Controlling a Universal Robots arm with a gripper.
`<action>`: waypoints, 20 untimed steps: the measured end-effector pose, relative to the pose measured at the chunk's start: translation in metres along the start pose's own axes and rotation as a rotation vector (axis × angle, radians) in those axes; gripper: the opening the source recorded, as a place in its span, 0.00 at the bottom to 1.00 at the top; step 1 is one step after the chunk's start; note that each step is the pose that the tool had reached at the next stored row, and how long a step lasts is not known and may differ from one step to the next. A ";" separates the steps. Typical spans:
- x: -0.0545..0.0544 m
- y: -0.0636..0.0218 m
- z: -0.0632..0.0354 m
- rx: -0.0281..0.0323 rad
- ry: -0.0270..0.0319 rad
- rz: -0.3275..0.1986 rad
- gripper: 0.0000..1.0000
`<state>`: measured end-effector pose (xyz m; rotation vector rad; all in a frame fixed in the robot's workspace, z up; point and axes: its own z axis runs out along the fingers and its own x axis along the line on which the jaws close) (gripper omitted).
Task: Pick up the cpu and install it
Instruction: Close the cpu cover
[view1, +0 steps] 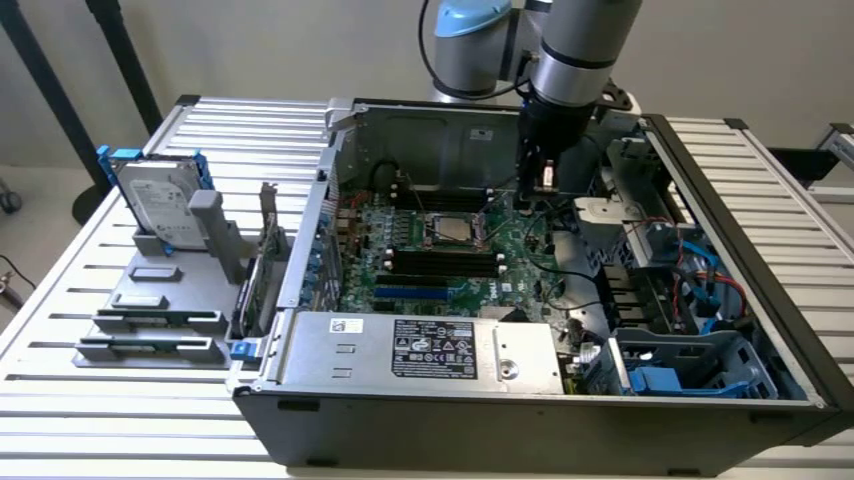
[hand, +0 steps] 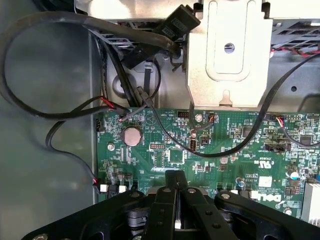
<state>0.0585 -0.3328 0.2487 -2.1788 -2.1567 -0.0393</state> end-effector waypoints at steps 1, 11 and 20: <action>0.000 0.0000 0.0000 0.0074 0.0005 0.000 0.11; 0.000 -0.0014 0.0001 0.1151 -0.0008 -0.003 0.11; 0.000 -0.0058 0.0003 0.1900 -0.0024 -0.014 0.11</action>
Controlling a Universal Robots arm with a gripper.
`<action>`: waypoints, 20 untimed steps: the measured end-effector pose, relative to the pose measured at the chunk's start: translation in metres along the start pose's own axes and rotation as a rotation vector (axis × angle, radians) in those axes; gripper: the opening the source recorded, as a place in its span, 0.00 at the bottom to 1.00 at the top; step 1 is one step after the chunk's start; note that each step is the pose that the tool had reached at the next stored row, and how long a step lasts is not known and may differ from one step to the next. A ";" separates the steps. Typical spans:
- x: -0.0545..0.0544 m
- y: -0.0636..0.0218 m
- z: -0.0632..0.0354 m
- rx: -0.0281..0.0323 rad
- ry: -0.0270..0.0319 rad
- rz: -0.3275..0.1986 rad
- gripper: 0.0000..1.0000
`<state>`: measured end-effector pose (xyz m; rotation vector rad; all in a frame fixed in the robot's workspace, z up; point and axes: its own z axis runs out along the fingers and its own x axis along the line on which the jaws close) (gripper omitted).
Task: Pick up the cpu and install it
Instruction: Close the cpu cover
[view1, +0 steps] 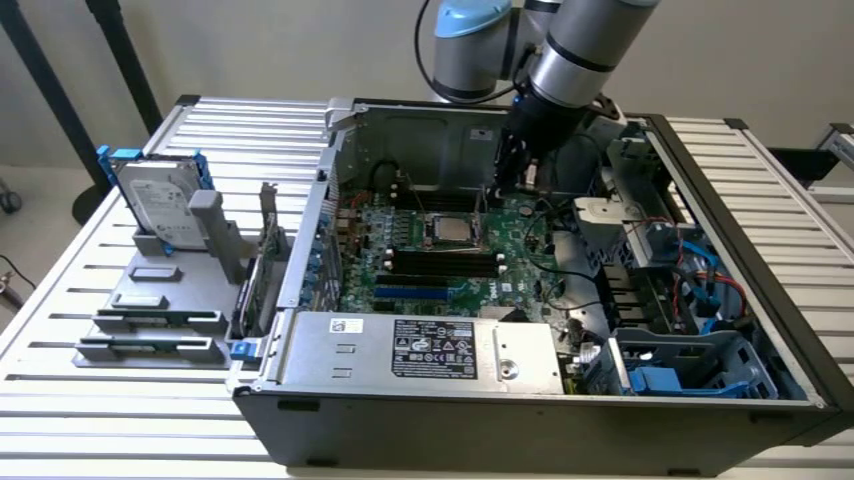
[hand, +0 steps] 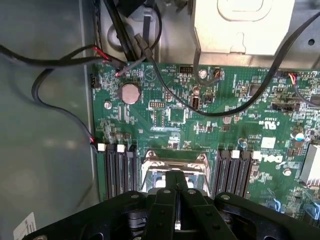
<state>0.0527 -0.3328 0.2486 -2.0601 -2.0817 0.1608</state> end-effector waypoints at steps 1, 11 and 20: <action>0.000 -0.0005 0.0001 0.0091 -0.0002 -0.001 0.11; 0.000 -0.0053 0.0014 0.0930 -0.0038 -0.017 0.11; 0.000 -0.0160 0.0070 0.1253 -0.0067 -0.036 0.11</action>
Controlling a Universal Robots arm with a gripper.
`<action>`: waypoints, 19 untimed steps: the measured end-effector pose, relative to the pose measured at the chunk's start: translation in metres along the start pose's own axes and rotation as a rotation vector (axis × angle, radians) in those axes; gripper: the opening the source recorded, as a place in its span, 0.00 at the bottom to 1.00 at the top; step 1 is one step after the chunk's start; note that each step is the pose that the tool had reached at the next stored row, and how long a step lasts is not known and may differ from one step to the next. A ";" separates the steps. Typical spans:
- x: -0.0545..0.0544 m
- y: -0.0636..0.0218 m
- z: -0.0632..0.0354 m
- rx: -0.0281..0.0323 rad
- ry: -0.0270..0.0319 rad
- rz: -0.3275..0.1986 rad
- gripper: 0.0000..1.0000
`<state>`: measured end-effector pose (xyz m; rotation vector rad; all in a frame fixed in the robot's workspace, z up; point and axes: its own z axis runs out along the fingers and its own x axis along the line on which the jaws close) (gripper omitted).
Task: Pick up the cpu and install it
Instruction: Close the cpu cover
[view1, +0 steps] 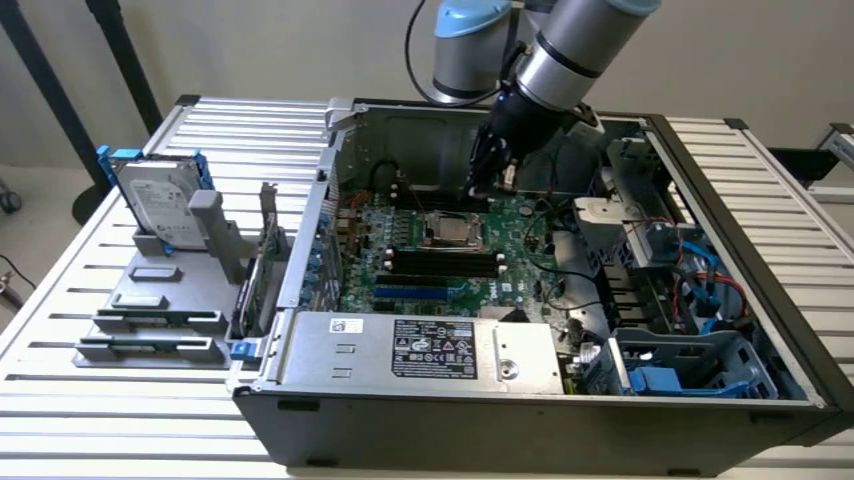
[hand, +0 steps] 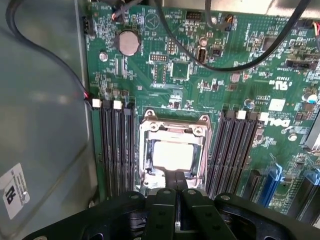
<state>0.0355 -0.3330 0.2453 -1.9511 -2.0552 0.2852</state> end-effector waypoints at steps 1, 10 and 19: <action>0.000 -0.0025 0.0016 0.0008 0.0000 -0.001 0.11; -0.003 -0.0323 0.0215 0.0047 0.0002 -0.002 0.11; -0.006 -0.0345 0.0389 0.0042 0.0023 -0.002 0.11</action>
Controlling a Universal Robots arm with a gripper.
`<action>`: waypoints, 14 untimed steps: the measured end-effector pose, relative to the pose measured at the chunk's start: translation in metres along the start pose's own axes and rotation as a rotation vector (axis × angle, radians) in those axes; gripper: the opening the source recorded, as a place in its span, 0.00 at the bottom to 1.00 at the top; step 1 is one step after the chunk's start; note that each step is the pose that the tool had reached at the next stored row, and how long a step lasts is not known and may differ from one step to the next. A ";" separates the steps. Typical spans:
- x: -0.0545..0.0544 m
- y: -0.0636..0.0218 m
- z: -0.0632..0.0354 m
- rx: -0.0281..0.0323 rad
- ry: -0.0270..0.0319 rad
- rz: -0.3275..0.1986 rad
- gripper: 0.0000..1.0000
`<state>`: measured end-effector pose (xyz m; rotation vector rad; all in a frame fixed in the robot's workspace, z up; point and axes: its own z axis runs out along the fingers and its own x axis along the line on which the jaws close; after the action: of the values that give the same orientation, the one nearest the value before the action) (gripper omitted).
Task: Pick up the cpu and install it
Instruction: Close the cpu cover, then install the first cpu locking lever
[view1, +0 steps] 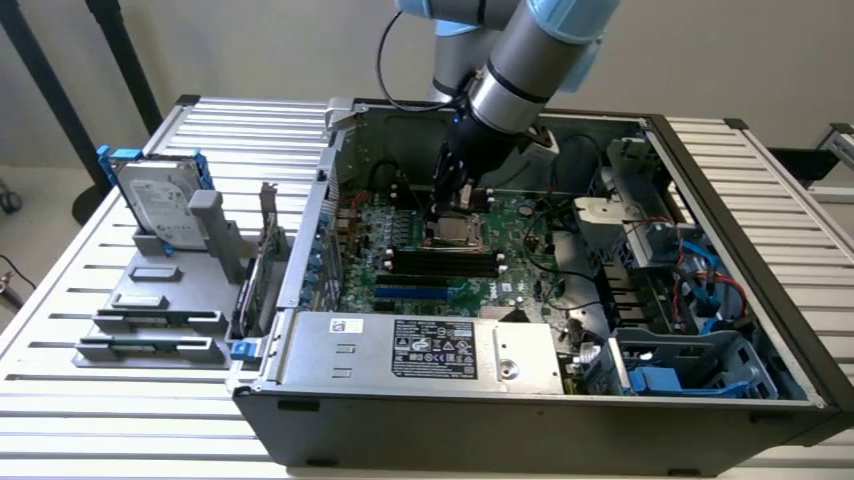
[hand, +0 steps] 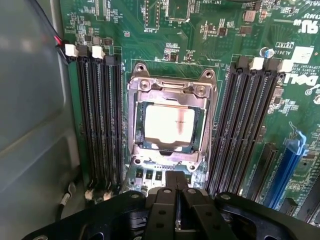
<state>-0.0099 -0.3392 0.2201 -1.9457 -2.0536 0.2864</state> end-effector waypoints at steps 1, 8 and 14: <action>0.000 -0.0008 0.0020 -0.0002 0.0008 0.000 0.11; -0.001 0.0008 0.0108 -0.0033 0.0211 -0.008 0.11; -0.001 0.0027 0.0159 -0.0054 0.0409 -0.015 0.11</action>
<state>-0.0129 -0.3391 0.2041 -1.9219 -2.0447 0.2359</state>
